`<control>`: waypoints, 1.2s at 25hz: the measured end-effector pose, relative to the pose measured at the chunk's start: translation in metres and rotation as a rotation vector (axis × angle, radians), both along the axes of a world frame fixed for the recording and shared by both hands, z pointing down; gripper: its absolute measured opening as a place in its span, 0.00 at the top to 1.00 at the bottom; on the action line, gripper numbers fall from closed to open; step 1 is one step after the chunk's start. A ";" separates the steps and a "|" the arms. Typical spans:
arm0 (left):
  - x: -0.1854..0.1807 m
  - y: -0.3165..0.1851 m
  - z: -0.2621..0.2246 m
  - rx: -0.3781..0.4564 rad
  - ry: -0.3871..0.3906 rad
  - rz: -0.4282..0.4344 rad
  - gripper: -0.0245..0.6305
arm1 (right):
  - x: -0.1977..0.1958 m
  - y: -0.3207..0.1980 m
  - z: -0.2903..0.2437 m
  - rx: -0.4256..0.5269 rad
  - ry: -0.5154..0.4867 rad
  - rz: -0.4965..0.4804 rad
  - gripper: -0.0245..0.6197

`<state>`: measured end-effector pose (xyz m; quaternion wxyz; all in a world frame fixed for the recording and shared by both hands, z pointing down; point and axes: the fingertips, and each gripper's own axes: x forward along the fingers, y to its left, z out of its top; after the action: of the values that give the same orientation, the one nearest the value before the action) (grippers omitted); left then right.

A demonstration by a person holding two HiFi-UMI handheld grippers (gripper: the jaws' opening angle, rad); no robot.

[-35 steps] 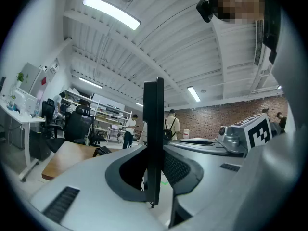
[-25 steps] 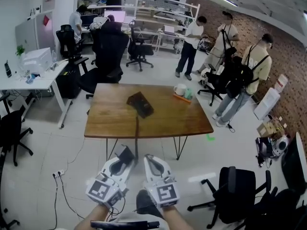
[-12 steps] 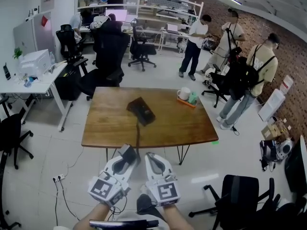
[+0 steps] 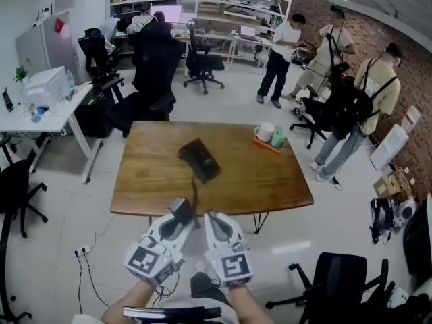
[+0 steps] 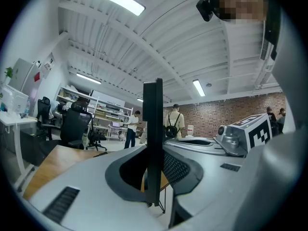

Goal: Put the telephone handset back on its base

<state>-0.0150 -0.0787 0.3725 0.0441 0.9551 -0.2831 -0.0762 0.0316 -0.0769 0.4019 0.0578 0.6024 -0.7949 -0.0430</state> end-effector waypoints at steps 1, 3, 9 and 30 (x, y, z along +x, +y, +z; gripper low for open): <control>0.002 -0.006 0.003 -0.015 -0.002 -0.002 0.84 | 0.003 -0.006 0.002 -0.005 -0.003 -0.001 0.95; 0.007 -0.018 0.005 -0.030 0.001 -0.006 0.84 | 0.009 -0.018 0.002 -0.012 -0.015 0.001 0.95; 0.025 -0.057 0.011 -0.062 0.011 -0.029 0.84 | 0.030 -0.054 0.007 -0.029 -0.010 -0.012 0.95; 0.078 -0.186 0.091 -0.343 0.077 -0.026 0.84 | 0.082 -0.144 0.048 -0.140 -0.084 -0.076 0.95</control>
<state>0.0627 -0.2652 0.4632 0.2162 0.9262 -0.3021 -0.0638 0.1138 -0.2207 0.4501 0.0647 0.5676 -0.8200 0.0360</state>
